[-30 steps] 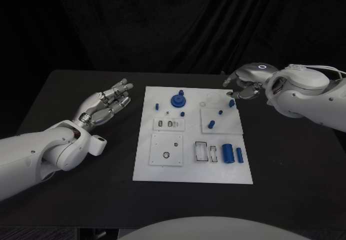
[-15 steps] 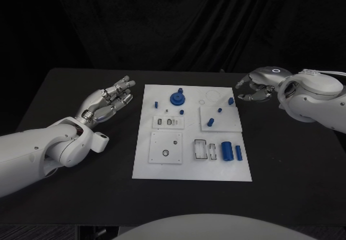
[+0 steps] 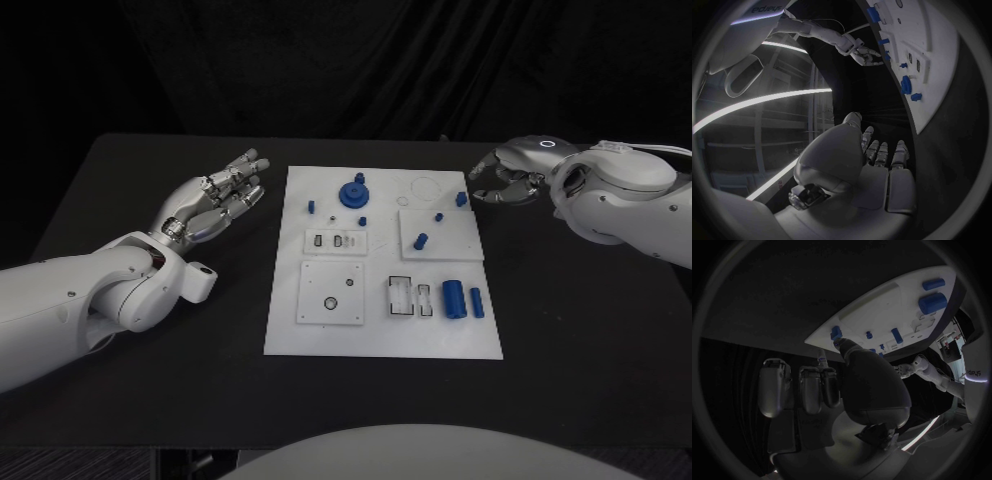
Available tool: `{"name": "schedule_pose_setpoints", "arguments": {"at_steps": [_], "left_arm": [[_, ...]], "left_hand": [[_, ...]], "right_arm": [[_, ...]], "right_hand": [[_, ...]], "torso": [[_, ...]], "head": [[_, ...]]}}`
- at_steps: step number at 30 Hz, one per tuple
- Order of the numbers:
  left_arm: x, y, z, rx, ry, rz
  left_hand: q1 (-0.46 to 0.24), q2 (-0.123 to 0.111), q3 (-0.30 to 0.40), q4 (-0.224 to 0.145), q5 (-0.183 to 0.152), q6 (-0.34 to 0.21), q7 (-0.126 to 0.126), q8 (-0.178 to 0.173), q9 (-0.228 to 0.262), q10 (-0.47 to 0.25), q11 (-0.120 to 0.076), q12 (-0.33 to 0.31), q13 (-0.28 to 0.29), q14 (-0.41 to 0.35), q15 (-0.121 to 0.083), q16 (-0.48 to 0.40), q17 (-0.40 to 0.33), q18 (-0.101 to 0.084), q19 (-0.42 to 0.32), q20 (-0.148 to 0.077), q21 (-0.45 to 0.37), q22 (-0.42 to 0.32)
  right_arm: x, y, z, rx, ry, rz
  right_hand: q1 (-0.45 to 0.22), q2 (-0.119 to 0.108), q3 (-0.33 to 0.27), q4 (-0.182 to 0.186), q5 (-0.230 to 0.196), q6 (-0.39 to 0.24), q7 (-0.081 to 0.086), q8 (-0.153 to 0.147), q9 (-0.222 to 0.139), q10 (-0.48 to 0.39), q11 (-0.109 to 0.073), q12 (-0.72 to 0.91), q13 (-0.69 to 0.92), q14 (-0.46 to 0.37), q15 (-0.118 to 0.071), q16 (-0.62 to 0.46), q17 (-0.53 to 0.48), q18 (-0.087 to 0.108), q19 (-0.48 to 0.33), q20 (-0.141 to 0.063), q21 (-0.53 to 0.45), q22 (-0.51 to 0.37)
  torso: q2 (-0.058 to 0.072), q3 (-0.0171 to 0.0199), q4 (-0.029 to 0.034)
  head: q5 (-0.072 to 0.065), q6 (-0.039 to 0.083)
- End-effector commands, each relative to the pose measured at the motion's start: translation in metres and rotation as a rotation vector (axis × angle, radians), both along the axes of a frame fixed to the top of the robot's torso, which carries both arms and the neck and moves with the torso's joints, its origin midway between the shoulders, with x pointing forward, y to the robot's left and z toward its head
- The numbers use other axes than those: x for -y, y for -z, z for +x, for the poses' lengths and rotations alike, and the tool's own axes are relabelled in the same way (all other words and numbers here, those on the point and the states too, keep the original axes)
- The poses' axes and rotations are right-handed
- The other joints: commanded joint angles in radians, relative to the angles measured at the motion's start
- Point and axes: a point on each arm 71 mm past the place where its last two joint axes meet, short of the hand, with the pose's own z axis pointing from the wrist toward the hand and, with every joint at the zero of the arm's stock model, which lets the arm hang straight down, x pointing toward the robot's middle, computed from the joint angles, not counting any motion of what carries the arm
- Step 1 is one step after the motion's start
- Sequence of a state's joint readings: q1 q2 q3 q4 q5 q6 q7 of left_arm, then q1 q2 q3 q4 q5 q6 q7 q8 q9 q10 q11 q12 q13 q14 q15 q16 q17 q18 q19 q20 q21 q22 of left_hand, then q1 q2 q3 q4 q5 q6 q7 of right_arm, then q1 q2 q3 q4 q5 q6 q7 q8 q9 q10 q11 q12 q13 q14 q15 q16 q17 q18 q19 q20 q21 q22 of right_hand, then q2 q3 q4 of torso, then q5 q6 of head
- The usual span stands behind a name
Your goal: Assemble the parts on the task board
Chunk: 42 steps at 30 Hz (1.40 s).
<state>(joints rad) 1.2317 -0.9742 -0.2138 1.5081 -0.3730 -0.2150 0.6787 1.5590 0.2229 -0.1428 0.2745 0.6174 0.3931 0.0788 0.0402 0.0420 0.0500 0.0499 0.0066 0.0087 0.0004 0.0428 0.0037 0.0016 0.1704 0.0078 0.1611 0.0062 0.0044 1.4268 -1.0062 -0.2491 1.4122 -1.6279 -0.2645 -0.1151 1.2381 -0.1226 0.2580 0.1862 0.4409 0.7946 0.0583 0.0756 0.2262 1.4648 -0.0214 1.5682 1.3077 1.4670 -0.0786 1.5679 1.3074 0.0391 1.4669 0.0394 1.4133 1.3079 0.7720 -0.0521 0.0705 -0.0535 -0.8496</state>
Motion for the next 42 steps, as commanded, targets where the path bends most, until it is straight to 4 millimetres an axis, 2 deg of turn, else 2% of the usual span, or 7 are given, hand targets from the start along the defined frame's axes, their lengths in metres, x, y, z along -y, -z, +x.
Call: {"name": "schedule_pose_setpoints", "arguments": {"at_steps": [1, 19, 35, 42], "left_arm": [[0.003, -0.008, -0.003, 0.094, 0.046, -0.055], [0.003, -0.008, -0.002, 0.090, 0.050, -0.055], [0.003, -0.007, -0.002, 0.087, 0.052, -0.055], [0.003, -0.007, -0.002, 0.086, 0.053, -0.055]], "left_hand": [[0.011, 0.000, 0.008, 0.000, 0.002, 0.001, 0.005, 0.004, 0.001, -0.001, 0.005, 0.003, 0.002, 0.000, 0.009, -0.004, -0.002, 0.010, 0.000, 0.008, 0.000, 0.001], [0.011, 0.000, 0.009, 0.000, 0.002, 0.001, 0.005, 0.004, 0.001, -0.001, 0.006, 0.003, 0.002, 0.000, 0.010, -0.004, -0.002, 0.010, 0.000, 0.008, 0.000, 0.001], [0.011, 0.000, 0.009, 0.000, 0.002, 0.001, 0.005, 0.004, 0.001, -0.001, 0.006, 0.003, 0.002, 0.000, 0.010, -0.004, -0.002, 0.010, 0.000, 0.008, 0.000, 0.001], [0.011, 0.000, 0.011, 0.000, -0.001, 0.000, 0.006, 0.003, 0.001, -0.001, 0.007, 0.003, 0.002, 0.000, 0.011, -0.004, -0.002, 0.010, 0.000, 0.009, 0.000, 0.001]], "right_arm": [[-0.001, 0.001, 0.001, 0.011, -0.001, -0.001], [-0.004, 0.014, 0.002, -0.027, -0.007, -0.013], [-0.008, 0.018, 0.006, -0.032, -0.015, -0.018], [-0.009, 0.019, 0.008, -0.034, -0.018, -0.019]], "right_hand": [[0.011, -0.003, -0.001, 0.005, 0.003, 0.010, 0.000, 0.004, -0.001, 0.106, 0.000, 0.003, 0.263, 0.104, -0.007, 0.003, 0.263, 0.001, 0.012, -0.010, -0.004, 0.209], [0.023, -0.021, -0.012, 0.010, 0.003, 0.007, -0.001, 0.001, -0.004, 0.106, -0.001, 0.003, 0.263, 0.104, -0.009, 0.003, 0.263, 0.002, 0.010, -0.012, -0.010, 0.208], [0.022, -0.023, -0.015, 0.016, 0.003, 0.007, 0.000, 0.000, -0.005, 0.106, -0.001, 0.003, 0.263, 0.104, -0.009, 0.003, 0.263, 0.002, 0.009, -0.012, -0.011, 0.208], [0.022, -0.023, -0.018, 0.023, 0.003, 0.014, 0.000, 0.003, -0.004, 0.106, -0.001, 0.003, 0.263, 0.104, -0.009, 0.003, 0.263, 0.002, 0.009, -0.012, -0.012, 0.208]], "torso": [[-0.001, -0.0001, -0.0003], [-0.001, -0.0014, 0.0012], [-0.001, -0.0005, -0.0007], [-0.001, -0.0010, 0.0009]], "head": [[0.000, -0.002], [0.000, -0.010], [0.004, -0.013], [0.003, -0.014]]}}
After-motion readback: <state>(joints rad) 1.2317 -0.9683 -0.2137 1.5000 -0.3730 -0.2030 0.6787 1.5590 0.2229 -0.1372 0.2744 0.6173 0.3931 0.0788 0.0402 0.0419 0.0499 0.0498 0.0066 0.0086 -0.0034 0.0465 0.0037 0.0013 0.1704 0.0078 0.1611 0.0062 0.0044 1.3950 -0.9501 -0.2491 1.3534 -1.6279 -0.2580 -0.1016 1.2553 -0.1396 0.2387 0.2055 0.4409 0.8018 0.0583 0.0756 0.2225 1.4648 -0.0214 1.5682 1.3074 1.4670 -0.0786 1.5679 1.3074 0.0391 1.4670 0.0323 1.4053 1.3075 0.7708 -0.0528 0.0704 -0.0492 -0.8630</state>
